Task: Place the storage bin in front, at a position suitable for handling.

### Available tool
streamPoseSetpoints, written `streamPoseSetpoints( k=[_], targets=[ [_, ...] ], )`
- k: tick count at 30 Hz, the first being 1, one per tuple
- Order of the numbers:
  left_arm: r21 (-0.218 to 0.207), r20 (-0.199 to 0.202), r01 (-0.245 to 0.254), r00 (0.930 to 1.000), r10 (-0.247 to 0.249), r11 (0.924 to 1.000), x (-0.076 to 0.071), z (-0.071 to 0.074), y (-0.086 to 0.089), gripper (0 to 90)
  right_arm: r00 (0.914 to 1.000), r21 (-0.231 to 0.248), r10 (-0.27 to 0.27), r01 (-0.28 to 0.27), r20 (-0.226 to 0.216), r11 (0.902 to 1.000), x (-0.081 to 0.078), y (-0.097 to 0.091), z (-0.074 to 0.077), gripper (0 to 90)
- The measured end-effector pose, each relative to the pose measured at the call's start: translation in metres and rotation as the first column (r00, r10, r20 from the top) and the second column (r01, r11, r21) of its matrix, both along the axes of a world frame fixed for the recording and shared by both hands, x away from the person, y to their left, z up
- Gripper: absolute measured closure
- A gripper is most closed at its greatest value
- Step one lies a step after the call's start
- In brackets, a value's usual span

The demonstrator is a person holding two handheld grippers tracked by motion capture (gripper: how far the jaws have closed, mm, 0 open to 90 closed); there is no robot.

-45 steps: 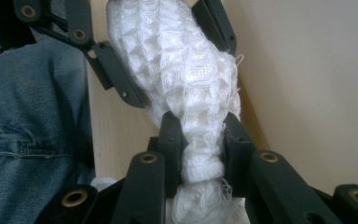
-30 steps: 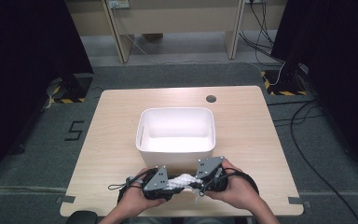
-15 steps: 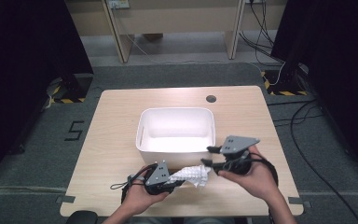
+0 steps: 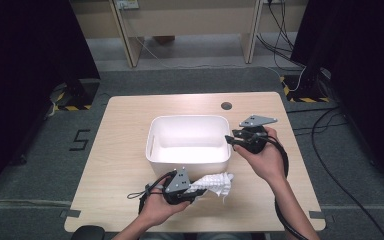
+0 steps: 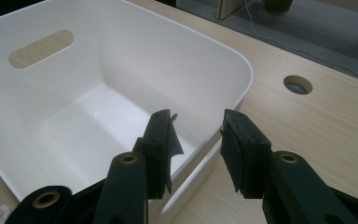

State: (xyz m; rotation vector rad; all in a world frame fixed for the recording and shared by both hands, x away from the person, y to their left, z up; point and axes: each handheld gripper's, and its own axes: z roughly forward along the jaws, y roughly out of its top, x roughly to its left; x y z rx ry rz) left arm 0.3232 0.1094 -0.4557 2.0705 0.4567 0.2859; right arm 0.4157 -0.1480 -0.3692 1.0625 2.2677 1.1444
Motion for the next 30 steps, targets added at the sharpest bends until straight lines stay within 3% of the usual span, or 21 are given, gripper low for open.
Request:
streamPoseSetpoints(
  k=[6, 8, 12, 16, 19, 30],
  targets=[
    [0.004, -0.013, -0.015, 0.9998, 0.015, 0.9999, 0.002, 0.001, -0.001, 72.2, 0.9992, -0.055, -0.024, 0.022, -0.033, 0.9983, 0.003, 0.007, -0.009, 64.7],
    [-0.008, -0.045, -0.033, 0.9985, 0.033, 0.9994, 0.001, 0.002, -0.001, 72.3, 0.9986, -0.064, -0.027, 0.025, -0.045, 0.9977, 0.003, 0.009, -0.010, 65.6],
    [-0.008, -0.049, -0.059, 0.9971, 0.059, 0.9982, 0.003, 0.003, -0.002, 72.3, 0.9982, -0.077, -0.035, 0.031, -0.049, 0.9966, 0.005, 0.011, -0.011, 66.0],
    [-0.049, -0.075, -0.087, 0.9937, 0.084, 0.9949, 0.004, 0.003, -0.002, 72.3, 0.9981, -0.094, -0.040, 0.036, -0.046, 0.9950, 0.007, 0.013, -0.010, 66.5],
    [-0.062, -0.068, -0.107, 0.9924, 0.103, 0.9924, 0.004, 0.005, -0.004, 72.4, 0.9982, -0.101, -0.041, 0.036, -0.043, 0.9943, 0.007, 0.014, -0.010, 66.4],
    [-0.091, -0.098, -0.139, 0.9867, 0.130, 0.9862, 0.007, 0.013, -0.013, 72.6, 0.9986, -0.111, -0.043, 0.039, -0.031, 0.9931, 0.006, 0.015, -0.011, 66.2]
  ],
)
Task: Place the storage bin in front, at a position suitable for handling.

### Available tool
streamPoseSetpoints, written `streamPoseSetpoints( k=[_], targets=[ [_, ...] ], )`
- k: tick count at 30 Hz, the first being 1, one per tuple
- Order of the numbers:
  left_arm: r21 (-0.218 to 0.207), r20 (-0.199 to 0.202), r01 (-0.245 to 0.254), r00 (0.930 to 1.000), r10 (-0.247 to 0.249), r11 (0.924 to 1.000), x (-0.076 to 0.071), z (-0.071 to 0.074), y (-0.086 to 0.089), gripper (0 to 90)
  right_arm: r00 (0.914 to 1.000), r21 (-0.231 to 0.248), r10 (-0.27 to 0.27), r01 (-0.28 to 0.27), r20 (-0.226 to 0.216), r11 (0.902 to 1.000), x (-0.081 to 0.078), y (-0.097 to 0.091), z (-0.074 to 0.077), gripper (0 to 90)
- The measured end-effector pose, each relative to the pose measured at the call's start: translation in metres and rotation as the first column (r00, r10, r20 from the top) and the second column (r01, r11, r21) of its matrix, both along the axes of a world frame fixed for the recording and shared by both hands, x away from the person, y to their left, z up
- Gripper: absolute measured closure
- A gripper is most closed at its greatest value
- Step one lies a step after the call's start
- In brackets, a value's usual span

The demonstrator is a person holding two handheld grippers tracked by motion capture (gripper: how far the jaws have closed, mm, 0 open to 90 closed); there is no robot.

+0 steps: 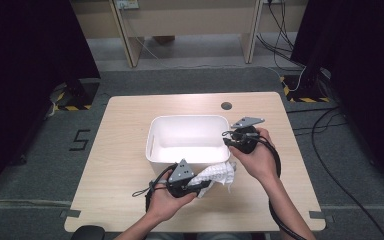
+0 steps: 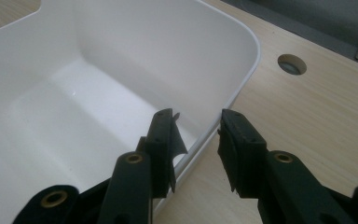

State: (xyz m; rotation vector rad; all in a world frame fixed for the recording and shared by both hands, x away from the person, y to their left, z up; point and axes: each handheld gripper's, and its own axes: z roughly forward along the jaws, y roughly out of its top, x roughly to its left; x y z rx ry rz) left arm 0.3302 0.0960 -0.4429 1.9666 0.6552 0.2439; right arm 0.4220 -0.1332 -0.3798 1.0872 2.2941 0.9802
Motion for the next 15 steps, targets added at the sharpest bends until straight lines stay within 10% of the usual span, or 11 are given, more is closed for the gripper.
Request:
streamPoseSetpoints(
  k=[15],
  targets=[
    [0.023, 0.084, -0.030, 0.9961, 0.028, 0.9993, -0.005, 0.011, -0.003, 72.7, 1.0000, 0.001, -0.001, 0.001, 0.005, 1.0000, -0.001, 0.000, -0.001, 66.0]
  ],
)
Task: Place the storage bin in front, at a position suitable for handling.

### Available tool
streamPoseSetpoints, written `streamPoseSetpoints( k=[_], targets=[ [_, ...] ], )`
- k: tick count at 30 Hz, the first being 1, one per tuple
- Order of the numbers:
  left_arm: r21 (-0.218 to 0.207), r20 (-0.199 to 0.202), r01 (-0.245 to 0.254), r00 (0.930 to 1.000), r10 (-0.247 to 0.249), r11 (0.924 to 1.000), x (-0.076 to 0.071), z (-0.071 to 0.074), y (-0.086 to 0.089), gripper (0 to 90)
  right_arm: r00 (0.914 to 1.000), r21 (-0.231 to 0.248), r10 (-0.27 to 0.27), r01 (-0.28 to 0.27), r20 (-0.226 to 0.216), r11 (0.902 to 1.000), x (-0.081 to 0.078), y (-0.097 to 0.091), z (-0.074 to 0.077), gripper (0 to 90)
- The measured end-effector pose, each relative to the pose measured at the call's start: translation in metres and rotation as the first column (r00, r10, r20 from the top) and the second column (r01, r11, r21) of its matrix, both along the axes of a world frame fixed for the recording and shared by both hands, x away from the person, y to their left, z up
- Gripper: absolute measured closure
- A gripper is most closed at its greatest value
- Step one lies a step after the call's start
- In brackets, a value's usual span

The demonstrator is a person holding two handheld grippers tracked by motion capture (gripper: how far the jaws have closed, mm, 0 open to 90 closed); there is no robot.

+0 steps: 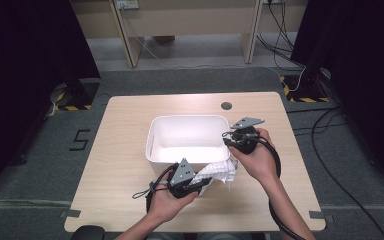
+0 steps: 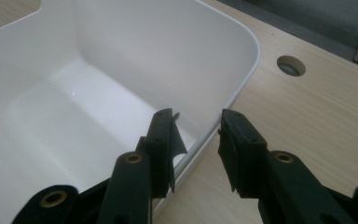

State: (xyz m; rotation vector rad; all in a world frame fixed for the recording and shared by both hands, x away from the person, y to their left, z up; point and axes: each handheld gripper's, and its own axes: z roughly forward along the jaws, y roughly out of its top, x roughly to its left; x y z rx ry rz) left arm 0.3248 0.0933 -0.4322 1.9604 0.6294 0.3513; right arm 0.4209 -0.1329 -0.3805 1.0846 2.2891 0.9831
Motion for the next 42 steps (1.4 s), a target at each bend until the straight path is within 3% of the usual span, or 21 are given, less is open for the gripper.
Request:
streamPoseSetpoints(
  k=[20, 42],
  targets=[
    [0.057, -0.015, -0.025, 0.9995, 0.026, 0.9980, 0.003, -0.026, -0.007, 73.1, 1.0000, -0.005, -0.001, 0.001, 0.007, 1.0000, -0.001, 0.000, 0.000, 66.1],
    [0.123, -0.078, -0.036, 0.9959, 0.046, 0.9918, 0.008, -0.052, -0.009, 73.7, 0.9999, -0.005, 0.000, 0.000, 0.010, 1.0000, -0.001, 0.000, -0.001, 66.1]
  ],
)
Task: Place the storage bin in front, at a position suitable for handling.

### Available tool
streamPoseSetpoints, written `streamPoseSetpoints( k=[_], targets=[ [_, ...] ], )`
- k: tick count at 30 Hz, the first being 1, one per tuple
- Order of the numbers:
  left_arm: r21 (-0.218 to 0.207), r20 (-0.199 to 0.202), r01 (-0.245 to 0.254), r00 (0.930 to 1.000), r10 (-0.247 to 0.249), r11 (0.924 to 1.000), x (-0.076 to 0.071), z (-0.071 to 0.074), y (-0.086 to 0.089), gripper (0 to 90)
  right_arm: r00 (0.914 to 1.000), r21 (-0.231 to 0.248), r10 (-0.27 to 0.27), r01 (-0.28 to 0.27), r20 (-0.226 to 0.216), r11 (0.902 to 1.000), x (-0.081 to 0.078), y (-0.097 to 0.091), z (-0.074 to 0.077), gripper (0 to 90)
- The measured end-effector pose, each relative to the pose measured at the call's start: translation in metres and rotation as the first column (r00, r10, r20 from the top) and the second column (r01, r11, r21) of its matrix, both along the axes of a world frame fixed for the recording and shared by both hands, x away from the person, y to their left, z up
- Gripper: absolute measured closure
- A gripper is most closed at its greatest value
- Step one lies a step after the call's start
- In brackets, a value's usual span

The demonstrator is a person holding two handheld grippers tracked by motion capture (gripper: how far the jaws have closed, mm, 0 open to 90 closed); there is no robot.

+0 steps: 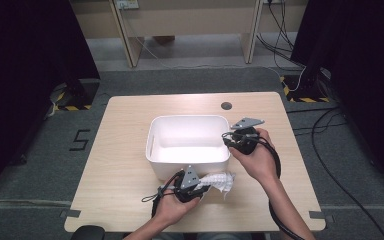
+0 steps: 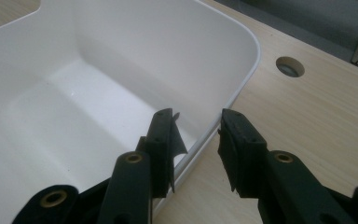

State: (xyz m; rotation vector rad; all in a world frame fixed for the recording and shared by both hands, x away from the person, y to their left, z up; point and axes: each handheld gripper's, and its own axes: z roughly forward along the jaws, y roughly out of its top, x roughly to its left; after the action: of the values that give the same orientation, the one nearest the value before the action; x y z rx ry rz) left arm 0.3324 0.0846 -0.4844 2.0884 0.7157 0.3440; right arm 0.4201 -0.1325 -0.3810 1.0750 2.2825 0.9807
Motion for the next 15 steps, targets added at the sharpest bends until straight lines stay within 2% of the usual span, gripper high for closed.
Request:
streamPoseSetpoints(
  k=[15],
  targets=[
    [0.018, -0.030, -0.006, 0.9995, 0.007, 0.9998, 0.0018, -0.0073, -0.0005, 73.8, 1.0000, 0.003, -0.005, 0.005, 0.000, 1.0000, -0.0007, 0.0004, -0.0002, 66.1]
  ],
)
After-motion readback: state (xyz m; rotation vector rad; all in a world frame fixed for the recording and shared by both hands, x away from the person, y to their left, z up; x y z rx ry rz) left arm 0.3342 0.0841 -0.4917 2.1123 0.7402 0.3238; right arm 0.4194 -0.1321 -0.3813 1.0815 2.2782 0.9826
